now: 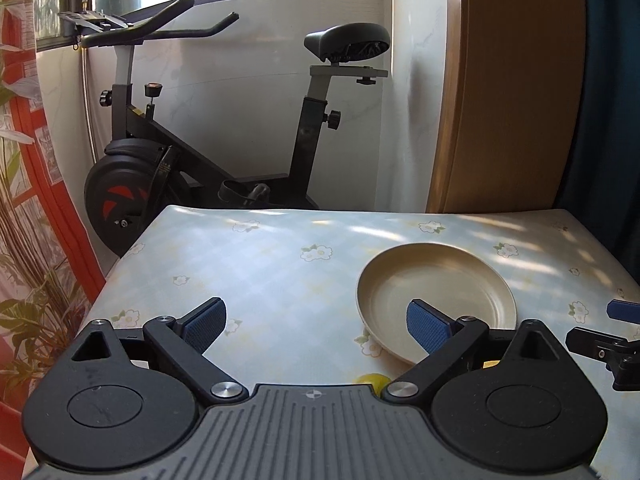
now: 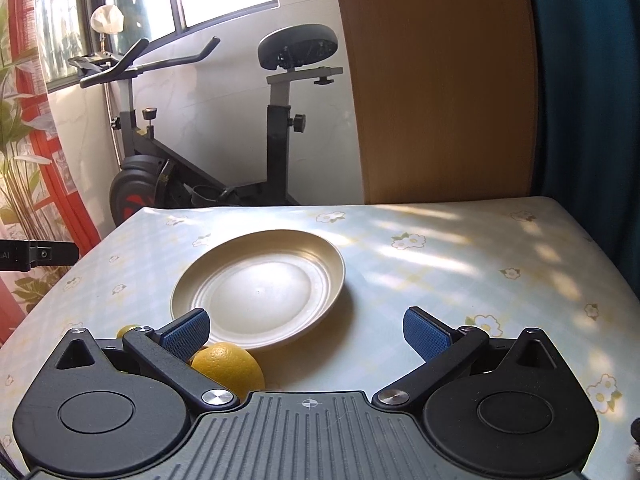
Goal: Organize fruits
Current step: 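Move both tools forward toward the fruit pile beside the cream plate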
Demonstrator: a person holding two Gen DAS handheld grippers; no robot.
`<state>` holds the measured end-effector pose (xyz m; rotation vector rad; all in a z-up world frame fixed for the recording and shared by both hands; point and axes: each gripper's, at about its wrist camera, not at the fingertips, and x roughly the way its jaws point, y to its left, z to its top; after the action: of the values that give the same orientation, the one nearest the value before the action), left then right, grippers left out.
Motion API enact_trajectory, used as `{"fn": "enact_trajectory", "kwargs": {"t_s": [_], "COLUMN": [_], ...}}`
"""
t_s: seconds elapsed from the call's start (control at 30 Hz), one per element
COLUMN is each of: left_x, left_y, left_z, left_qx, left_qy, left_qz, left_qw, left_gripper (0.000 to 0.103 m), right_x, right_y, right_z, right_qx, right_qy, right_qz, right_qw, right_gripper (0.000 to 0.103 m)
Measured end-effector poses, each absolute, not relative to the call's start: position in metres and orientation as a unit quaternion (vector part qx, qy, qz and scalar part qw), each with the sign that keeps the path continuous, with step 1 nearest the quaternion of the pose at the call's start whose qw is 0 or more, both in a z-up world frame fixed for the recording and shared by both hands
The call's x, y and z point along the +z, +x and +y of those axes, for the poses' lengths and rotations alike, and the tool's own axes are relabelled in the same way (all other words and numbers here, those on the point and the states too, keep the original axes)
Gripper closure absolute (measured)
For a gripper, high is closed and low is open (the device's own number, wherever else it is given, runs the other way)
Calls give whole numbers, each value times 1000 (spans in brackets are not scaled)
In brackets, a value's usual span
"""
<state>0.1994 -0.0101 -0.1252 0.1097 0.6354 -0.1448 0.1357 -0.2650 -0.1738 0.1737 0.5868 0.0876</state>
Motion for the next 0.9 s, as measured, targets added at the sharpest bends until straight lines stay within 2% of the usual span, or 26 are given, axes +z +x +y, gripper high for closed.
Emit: {"fn": "enact_trajectory", "kwargs": {"t_s": [0.2, 0.3, 0.4, 0.47, 0.5, 0.57, 0.73, 0.9], "left_x": [-122, -120, -122, -127, -130, -135, -131, -99], "left_y": [203, 209, 209, 209, 210, 214, 227, 241], "left_z": [-3, -2, 0, 1, 3, 5, 15, 20], "left_qx": [-98, -107, -120, -129, -133, -135, -134, -122], "left_qy": [74, 71, 67, 65, 64, 61, 56, 70], "left_qz": [324, 333, 339, 348, 354, 368, 390, 347], "left_qw": [938, 934, 931, 926, 924, 918, 909, 927], "left_gripper": [14, 17, 18, 20, 23, 30, 36, 36], "right_x": [-170, -168, -169, -172, -174, -176, -172, -164], "right_y": [136, 137, 138, 140, 141, 140, 141, 153], "right_z": [-258, -257, -260, -262, -264, -266, -268, -279], "right_qx": [54, 60, 74, 84, 89, 96, 98, 96], "right_qy": [65, 56, 45, 43, 45, 57, 56, 78], "right_qz": [301, 311, 329, 351, 361, 371, 384, 380], "right_qw": [950, 947, 940, 931, 927, 922, 916, 917], "right_gripper": [2, 9, 20, 35, 37, 39, 47, 47]}}
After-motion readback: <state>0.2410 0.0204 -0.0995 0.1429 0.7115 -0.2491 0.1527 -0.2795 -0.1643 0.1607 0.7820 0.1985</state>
